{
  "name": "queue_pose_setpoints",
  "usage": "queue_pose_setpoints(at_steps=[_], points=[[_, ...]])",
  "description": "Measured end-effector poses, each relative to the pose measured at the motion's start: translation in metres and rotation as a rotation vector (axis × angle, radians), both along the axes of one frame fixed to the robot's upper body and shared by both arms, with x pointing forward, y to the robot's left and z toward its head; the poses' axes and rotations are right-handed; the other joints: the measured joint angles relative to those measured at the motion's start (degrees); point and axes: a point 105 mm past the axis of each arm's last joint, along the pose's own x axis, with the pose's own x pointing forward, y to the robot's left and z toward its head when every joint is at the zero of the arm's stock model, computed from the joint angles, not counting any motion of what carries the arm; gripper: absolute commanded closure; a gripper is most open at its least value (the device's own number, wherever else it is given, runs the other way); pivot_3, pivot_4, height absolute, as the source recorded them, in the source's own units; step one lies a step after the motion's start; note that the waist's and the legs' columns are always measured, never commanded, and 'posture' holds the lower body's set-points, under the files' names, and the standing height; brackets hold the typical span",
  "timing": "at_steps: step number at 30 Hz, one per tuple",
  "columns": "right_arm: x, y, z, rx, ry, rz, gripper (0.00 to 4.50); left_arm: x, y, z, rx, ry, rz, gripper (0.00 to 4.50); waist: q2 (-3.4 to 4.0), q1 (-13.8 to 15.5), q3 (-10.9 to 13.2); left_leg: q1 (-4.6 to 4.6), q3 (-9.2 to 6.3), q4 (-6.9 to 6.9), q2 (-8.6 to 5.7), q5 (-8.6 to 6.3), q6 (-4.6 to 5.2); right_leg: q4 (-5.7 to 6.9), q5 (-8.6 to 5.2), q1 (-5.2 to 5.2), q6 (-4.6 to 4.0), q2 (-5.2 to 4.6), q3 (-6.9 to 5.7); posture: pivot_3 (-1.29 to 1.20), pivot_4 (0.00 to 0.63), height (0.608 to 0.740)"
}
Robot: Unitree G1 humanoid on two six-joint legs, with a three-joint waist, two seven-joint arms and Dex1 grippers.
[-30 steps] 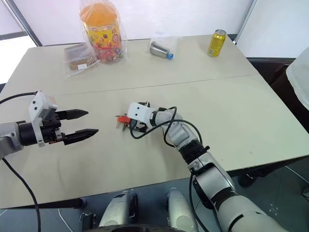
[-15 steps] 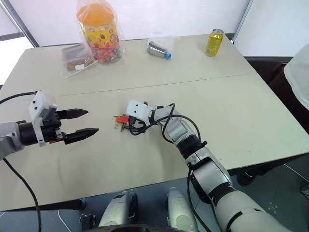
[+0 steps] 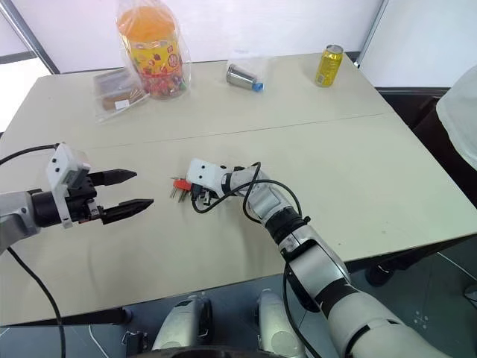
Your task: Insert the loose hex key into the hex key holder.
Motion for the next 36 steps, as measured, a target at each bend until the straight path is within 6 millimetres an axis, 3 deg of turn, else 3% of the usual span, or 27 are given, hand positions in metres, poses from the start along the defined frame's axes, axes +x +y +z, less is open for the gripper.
queue_pose_setpoints(at_steps=[3,8,13,18,22,36], points=[[0.009,-0.023,0.016,-0.036,-0.225,-0.033,3.48,0.002,-0.001,0.001,-0.015,-0.004,0.003,0.0,-0.01,0.4,0.0,-0.13,0.0,0.05,-0.1,0.03,-0.05,-0.02,0.0,-0.07,0.01,-0.13,0.01,0.0,0.15,0.74],[0.0,-0.056,0.075,-0.074,-0.711,0.027,3.48,0.017,-0.013,0.029,-0.111,-0.081,-0.045,0.0,-0.04,0.8,0.0,-0.17,0.03,0.08,-0.17,0.03,-0.05,-0.06,0.01,-0.08,0.02,-0.11,0.01,0.0,0.15,0.74],[-0.02,-0.073,0.119,-0.078,-1.048,0.124,3.48,0.034,-0.035,0.055,-0.212,-0.113,-0.137,0.0,-0.08,1.3,0.0,-0.17,0.02,0.1,-0.15,0.03,-0.04,-0.06,0.01,-0.08,0.04,0.0,0.03,0.0,0.15,0.74],[-0.035,-0.077,0.158,-0.042,-1.239,0.197,3.48,0.042,-0.056,0.077,-0.281,-0.128,-0.241,0.0,-0.09,1.2,0.0,-0.17,0.03,0.09,-0.14,0.04,-0.04,-0.06,0.01,-0.08,0.04,0.03,0.05,0.0,0.15,0.74],[-0.043,-0.076,0.164,-0.031,-1.28,0.26,3.48,0.045,-0.068,0.088,-0.328,-0.128,-0.307,0.0,-0.09,1.3,0.0,-0.16,0.03,0.1,-0.14,0.04,-0.03,-0.08,0.01,-0.06,0.04,0.03,0.07,0.0,0.15,0.74],[-0.048,-0.074,0.158,-0.061,-1.241,0.329,3.48,0.043,-0.079,0.088,-0.368,-0.098,-0.383,0.0,-0.09,1.3,0.0,-0.17,0.01,0.12,-0.14,0.04,-0.03,-0.06,0.01,-0.05,0.04,0.03,0.07,0.0,0.15,0.74]])
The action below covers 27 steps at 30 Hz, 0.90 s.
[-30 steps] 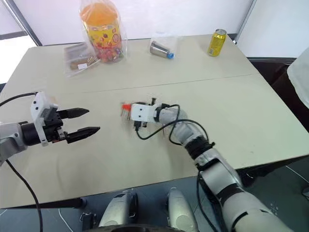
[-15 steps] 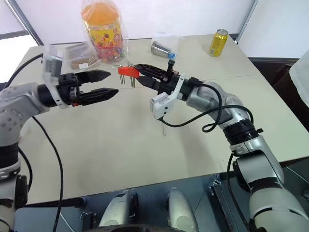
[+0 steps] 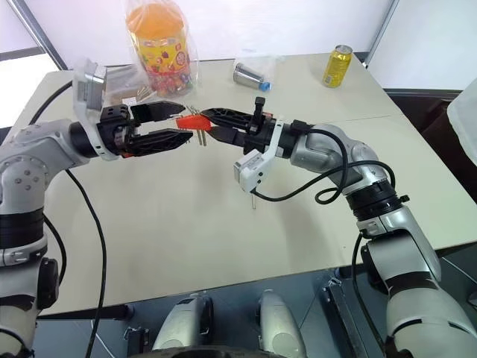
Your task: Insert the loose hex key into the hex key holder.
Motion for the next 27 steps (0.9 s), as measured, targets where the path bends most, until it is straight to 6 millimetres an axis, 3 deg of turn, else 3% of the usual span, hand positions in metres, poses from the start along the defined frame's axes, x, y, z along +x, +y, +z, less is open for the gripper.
queue_pose_setpoints(at_steps=[3,6,13,26,27], points=[[-0.0002,0.0003,-0.0008,-0.009,0.003,0.0,3.48,-0.0004,-0.0012,-0.0011,0.003,0.004,-0.008,0.0,0.0,0.0,0.0,0.0,0.0,0.01,0.0,0.0,0.0,0.0,0.0,0.0,0.0,0.0,0.0,0.0,0.15,0.74],[-0.0022,0.0014,0.0002,-0.013,0.001,0.008,3.48,-0.0001,-0.0014,-0.0014,0.0,0.006,-0.009,0.82,0.0,0.0,0.0,0.0,0.0,0.01,0.0,0.0,0.0,0.0,0.0,0.0,0.0,-0.01,0.0,0.0,0.15,0.74],[-0.0084,0.005,0.0036,-0.019,-0.006,0.029,3.48,0.0028,-0.0036,-0.0048,-0.024,0.027,-0.018,4.43,0.0,0.0,0.0,0.0,0.0,0.02,0.0,0.0,0.0,0.01,0.0,0.0,0.0,-0.01,0.0,0.0,0.15,0.74],[-0.0052,0.0023,0.0048,-0.034,0.04,-0.013,3.48,0.0075,-0.0083,-0.0071,-0.042,0.018,-0.014,4.48,0.0,0.0,0.0,0.0,0.0,0.03,0.0,0.0,0.0,0.03,0.0,0.02,0.0,-0.01,0.0,0.0,0.15,0.74],[-0.0051,0.0021,0.0045,-0.036,0.043,-0.015,2.98,0.0078,-0.0086,-0.0075,-0.041,0.019,-0.013,4.5,0.0,0.0,0.0,0.0,0.0,0.03,0.0,0.0,0.0,0.03,0.0,0.02,0.0,-0.01,0.0,0.0,0.15,0.74]])
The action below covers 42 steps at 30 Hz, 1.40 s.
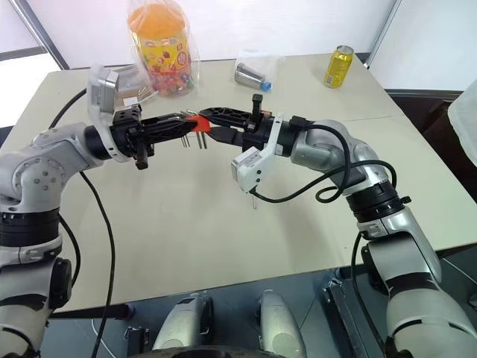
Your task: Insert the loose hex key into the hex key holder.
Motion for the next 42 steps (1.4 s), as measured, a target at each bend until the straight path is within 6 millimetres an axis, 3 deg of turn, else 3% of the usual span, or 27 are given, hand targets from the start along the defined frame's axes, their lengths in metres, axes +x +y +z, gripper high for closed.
queue_pose_setpoints(at_steps=[6,11,15,17,20,24,29,33,42], points=[[-0.006,0.002,0.005,0.012,-0.006,0.028,0.01,0.001,-0.004,-0.004,0.01,0.012,-0.01,4.5,0.0,0.0,0.0,0.0,0.0,0.0,0.0,0.0,0.0,0.01,0.0,0.0,0.0,0.0,0.0,0.0,0.15,0.74],[-0.007,0.002,0.004,0.006,0.0,0.026,0.01,0.001,-0.005,-0.006,0.021,0.014,-0.013,4.5,0.0,0.0,0.0,0.0,0.0,0.01,0.0,0.0,0.0,0.02,0.0,0.0,0.0,0.0,0.0,0.0,0.15,0.74],[0.009,-0.013,0.002,0.076,0.174,-0.094,0.01,0.002,0.002,-0.006,0.05,-0.005,0.029,4.5,0.0,0.1,0.0,0.0,0.0,0.03,0.0,0.0,0.0,0.03,0.0,0.01,0.0,-0.01,0.0,0.0,0.15,0.74],[0.031,-0.032,-0.003,0.182,0.407,-0.26,0.01,0.003,0.007,-0.003,0.046,-0.017,0.057,4.5,0.0,0.2,0.0,0.0,-0.05,0.08,0.04,0.0,0.01,0.09,0.0,0.04,0.0,-0.01,-0.02,0.0,0.15,0.74],[0.052,-0.061,-0.029,0.294,0.807,-0.491,0.01,0.002,0.013,0.001,0.05,-0.041,0.096,4.5,0.0,0.4,0.0,0.01,-0.06,0.11,0.03,0.0,0.01,0.15,0.0,0.04,0.0,-0.02,-0.03,0.0,0.15,0.74],[0.038,-0.06,-0.062,0.338,1.264,-0.616,0.01,-0.001,0.014,0.005,0.054,-0.069,0.124,4.5,0.01,0.2,0.0,0.01,-0.07,0.1,0.03,0.0,0.02,0.17,-0.01,0.02,-0.01,0.03,-0.05,0.0,0.15,0.74],[0.025,-0.052,-0.092,0.357,1.565,-0.711,0.01,-0.005,0.013,0.005,0.049,-0.08,0.132,4.5,0.0,0.2,0.0,0.01,-0.06,0.1,0.02,0.0,0.02,0.16,-0.01,0.01,-0.01,0.04,-0.05,0.0,0.15,0.74],[0.022,-0.047,-0.105,0.362,1.638,-0.761,0.01,-0.005,0.014,0.004,0.049,-0.077,0.151,4.5,0.0,0.2,0.0,-0.01,-0.06,0.1,0.01,0.0,0.02,0.15,-0.02,0.0,0.0,0.04,-0.05,0.0,0.15,0.74],[0.035,-0.049,-0.136,0.365,1.599,-0.894,0.01,-0.008,0.016,0.005,0.042,-0.087,0.176,4.5,0.0,0.1,0.0,-0.01,-0.05,0.08,0.0,0.0,0.02,0.13,-0.02,-0.01,0.01,0.04,-0.05,0.0,0.15,0.74]])
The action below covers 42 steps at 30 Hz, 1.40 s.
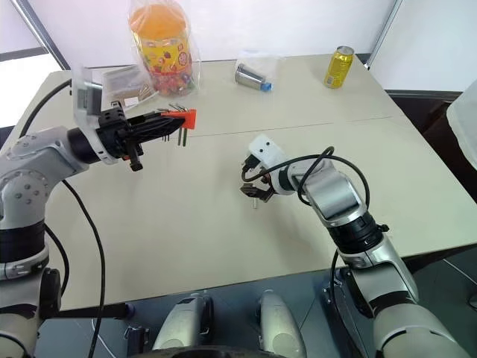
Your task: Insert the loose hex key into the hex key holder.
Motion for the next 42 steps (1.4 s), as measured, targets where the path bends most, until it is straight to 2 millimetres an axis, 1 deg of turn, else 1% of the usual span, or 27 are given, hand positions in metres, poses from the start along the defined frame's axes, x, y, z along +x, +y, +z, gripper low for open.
queue_pose_setpoints(at_steps=[3,6,7,9,10,14,16,17,23,25,27,29,31,33,36,38,39,40,41,42], points=[[0.002,-0.002,-0.011,-0.032,-0.002,-0.01,0.01,-0.001,0.0,-0.001,-0.001,0.001,0.005,4.5,0.0,0.0,0.0,0.0,0.0,0.0,0.0,0.0,0.0,-0.01,0.0,0.0,0.0,0.0,0.0,0.0,0.15,0.74],[0.005,0.002,-0.013,-0.043,-0.039,0.006,0.01,-0.001,0.003,-0.003,0.007,0.003,0.019,4.5,-0.02,-0.1,0.0,0.02,-0.01,-0.01,0.01,0.0,0.0,0.0,0.0,0.0,0.0,0.03,0.0,0.0,0.15,0.74],[0.006,0.003,-0.013,-0.044,-0.047,0.009,0.25,-0.001,0.003,-0.003,0.008,0.003,0.021,4.5,-0.02,-0.1,0.0,0.02,-0.01,-0.01,0.01,0.0,0.0,0.01,0.0,0.0,0.0,0.04,0.0,0.0,0.15,0.74],[0.007,0.005,-0.015,-0.043,-0.06,0.022,0.89,-0.002,0.003,-0.003,0.01,0.002,0.027,4.5,-0.03,-0.1,0.0,0.04,-0.02,-0.01,0.02,0.0,0.0,0.01,0.0,0.01,0.0,0.05,0.0,0.0,0.15,0.74],[0.007,0.006,-0.016,-0.046,-0.065,0.031,1.35,-0.002,0.003,-0.003,0.012,0.001,0.03,4.5,-0.03,-0.1,0.0,0.04,-0.02,-0.01,0.02,0.0,0.0,0.02,0.0,0.01,0.0,0.06,0.0,0.0,0.15,0.74],[0.006,0.011,-0.018,-0.045,-0.069,0.05,3.43,-0.002,0.005,-0.003,0.018,0.001,0.04,4.5,-0.03,-0.1,0.0,0.04,-0.02,0.0,0.02,0.0,0.0,0.02,0.0,0.02,0.0,0.05,0.0,0.0,0.15,0.74],[0.006,0.012,-0.019,-0.05,-0.072,0.054,4.4,-0.002,0.006,-0.003,0.015,0.002,0.047,4.5,-0.05,0.0,0.0,0.04,-0.02,0.01,0.01,0.0,0.0,0.02,0.0,0.03,0.0,0.03,0.0,0.0,0.15,0.74],[0.007,0.011,-0.019,-0.051,-0.073,0.052,4.46,-0.002,0.006,-0.003,0.013,0.001,0.049,4.5,-0.06,0.1,0.0,0.04,-0.02,0.02,0.01,0.0,0.0,0.01,0.0,0.04,0.0,0.02,0.0,0.0,0.15,0.74],[0.006,0.011,-0.019,-0.048,-0.079,0.057,4.46,-0.002,0.005,-0.002,0.007,0.002,0.048,4.5,-0.1,0.0,-0.1,0.04,-0.02,0.01,0.01,0.0,0.0,0.01,0.0,0.04,0.0,0.02,0.0,0.0,0.15,0.74],[0.007,0.011,-0.018,-0.04,-0.124,0.074,4.46,-0.002,0.005,-0.002,0.006,0.002,0.048,4.5,-0.1,0.1,-0.1,0.03,-0.02,0.01,0.01,0.0,0.0,-0.01,0.0,0.04,0.0,0.03,-0.01,0.0,0.15,0.74],[0.01,0.012,-0.01,-0.039,-0.25,0.1,4.46,-0.001,0.005,-0.002,-0.001,0.004,0.05,4.5,-0.09,0.0,-0.1,0.02,0.0,0.0,0.0,0.0,0.0,-0.02,0.0,0.02,0.01,0.02,0.0,0.0,0.15,0.74],[0.017,0.013,0.014,-0.056,-0.464,0.133,4.46,0.0,0.003,-0.003,-0.014,0.009,0.051,4.5,-0.08,-0.1,0.0,0.0,-0.01,-0.01,0.0,0.0,0.0,-0.02,0.0,0.0,0.01,0.03,0.01,0.0,0.15,0.74],[0.022,0.01,0.042,-0.098,-0.681,0.167,4.46,0.001,0.001,-0.004,-0.03,0.016,0.045,4.5,-0.07,-0.1,0.0,0.0,0.0,-0.02,0.0,0.0,0.0,-0.03,0.0,-0.02,0.01,0.02,0.01,0.0,0.15,0.74],[0.022,0.01,0.081,-0.145,-0.946,0.212,4.46,0.003,-0.001,-0.006,-0.048,0.03,0.042,4.5,-0.08,-0.1,0.0,0.0,0.01,-0.03,0.0,0.0,0.0,-0.04,0.0,-0.02,0.01,0.02,0.02,0.0,0.15,0.74],[0.011,0.013,0.146,-0.253,-1.379,0.291,4.46,0.008,-0.01,-0.008,-0.086,0.057,0.011,4.5,-0.05,-0.1,0.0,-0.02,0.04,-0.04,0.0,0.01,-0.01,-0.04,0.0,-0.08,0.01,0.01,0.05,0.0,0.15,0.74],[-0.004,0.016,0.192,-0.289,-1.639,0.321,4.46,0.01,-0.017,-0.011,-0.095,0.077,-0.019,4.5,-0.06,-0.1,0.0,-0.02,0.04,-0.07,-0.01,0.01,-0.02,-0.05,0.0,-0.07,0.01,0.01,0.04,0.0,0.15,0.74],[-0.014,0.017,0.21,-0.285,-1.744,0.332,4.46,0.011,-0.02,-0.013,-0.097,0.086,-0.031,4.5,-0.09,-0.1,0.0,-0.01,0.03,-0.11,0.0,0.01,-0.02,-0.11,0.0,-0.05,0.01,0.01,0.05,0.0,0.15,0.74],[-0.02,0.019,0.219,-0.276,-1.807,0.344,4.46,0.012,-0.022,-0.015,-0.095,0.093,-0.037,4.5,-0.12,-0.1,0.0,-0.01,0.02,-0.13,0.01,0.01,-0.02,-0.14,0.0,-0.04,0.01,0.03,0.04,0.0,0.15,0.74],[-0.024,0.02,0.221,-0.268,-1.839,0.362,4.46,0.014,-0.023,-0.016,-0.094,0.099,-0.042,4.5,-0.12,-0.1,0.0,-0.01,0.02,-0.13,0.02,0.01,-0.01,-0.16,0.0,-0.03,0.01,0.03,0.04,0.0,0.15,0.74],[-0.025,0.022,0.218,-0.261,-1.845,0.387,4.46,0.015,-0.024,-0.016,-0.093,0.101,-0.045,4.5,-0.12,-0.1,0.0,-0.01,0.04,-0.13,0.02,0.01,-0.02,-0.17,0.0,-0.03,0.01,0.02,0.05,0.0,0.15,0.74]])
